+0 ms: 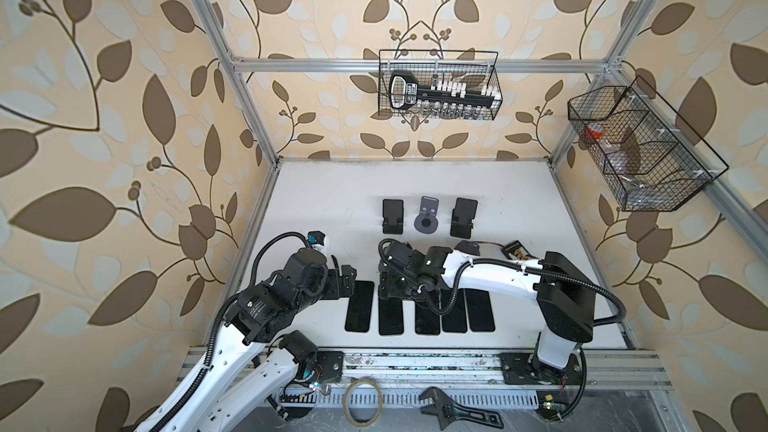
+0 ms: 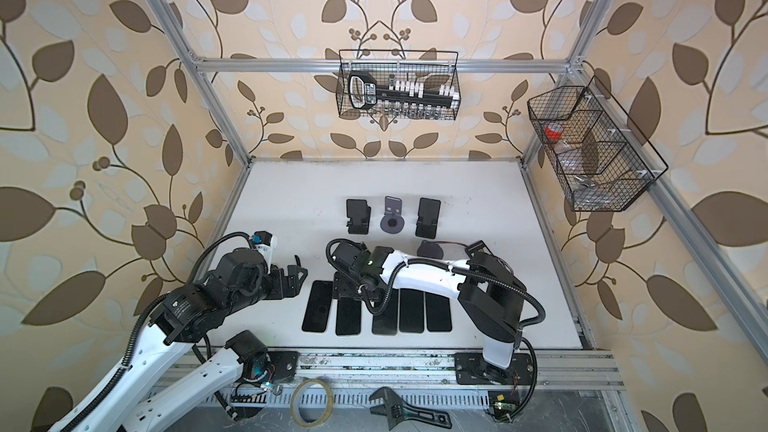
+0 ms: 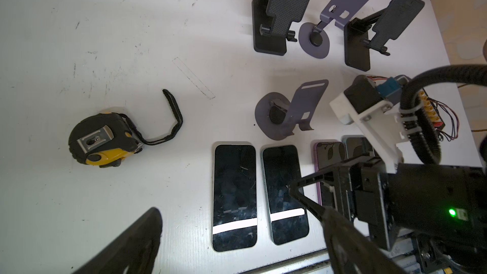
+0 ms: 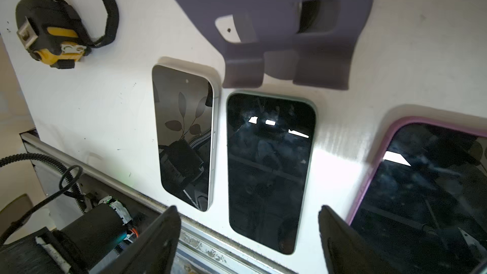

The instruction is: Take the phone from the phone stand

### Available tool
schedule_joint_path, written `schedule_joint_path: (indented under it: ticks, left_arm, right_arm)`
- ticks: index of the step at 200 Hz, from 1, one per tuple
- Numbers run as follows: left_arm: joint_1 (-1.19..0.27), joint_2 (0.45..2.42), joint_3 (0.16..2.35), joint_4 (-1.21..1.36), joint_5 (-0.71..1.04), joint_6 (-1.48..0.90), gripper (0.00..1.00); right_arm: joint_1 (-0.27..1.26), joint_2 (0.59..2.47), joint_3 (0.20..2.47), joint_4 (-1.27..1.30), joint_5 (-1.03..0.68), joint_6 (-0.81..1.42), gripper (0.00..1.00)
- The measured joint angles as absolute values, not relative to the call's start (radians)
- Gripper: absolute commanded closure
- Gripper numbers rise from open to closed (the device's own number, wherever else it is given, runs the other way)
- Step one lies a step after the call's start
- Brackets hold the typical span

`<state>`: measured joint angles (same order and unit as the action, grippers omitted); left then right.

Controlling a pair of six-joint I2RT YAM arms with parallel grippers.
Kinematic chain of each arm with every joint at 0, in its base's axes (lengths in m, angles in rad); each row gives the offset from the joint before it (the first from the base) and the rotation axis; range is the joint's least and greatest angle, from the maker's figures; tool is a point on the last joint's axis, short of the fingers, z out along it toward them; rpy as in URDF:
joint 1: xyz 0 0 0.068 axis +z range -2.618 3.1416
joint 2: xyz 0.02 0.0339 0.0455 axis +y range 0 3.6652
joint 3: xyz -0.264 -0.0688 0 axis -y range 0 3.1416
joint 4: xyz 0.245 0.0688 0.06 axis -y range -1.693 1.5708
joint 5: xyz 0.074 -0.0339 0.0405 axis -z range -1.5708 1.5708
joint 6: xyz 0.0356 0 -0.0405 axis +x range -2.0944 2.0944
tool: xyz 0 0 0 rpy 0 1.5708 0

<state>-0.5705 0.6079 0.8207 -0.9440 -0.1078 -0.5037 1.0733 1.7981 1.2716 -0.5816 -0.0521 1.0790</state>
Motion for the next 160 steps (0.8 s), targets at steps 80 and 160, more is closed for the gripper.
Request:
schedule_joint_path:
  ticks: [80, 160]
  left_arm:
    - [-0.570, 0.596, 0.777, -0.856, -0.142, -0.473, 0.04]
    - [-0.570, 0.684, 0.768, -0.649, -0.242, -0.316, 0.02]
  right_arm:
    - [1.078, 1.767, 1.272, -0.613, -0.033, 1.002, 0.24]
    - [1.069, 1.674, 1.298, -0.638, 0.002, 0.892, 0.31]
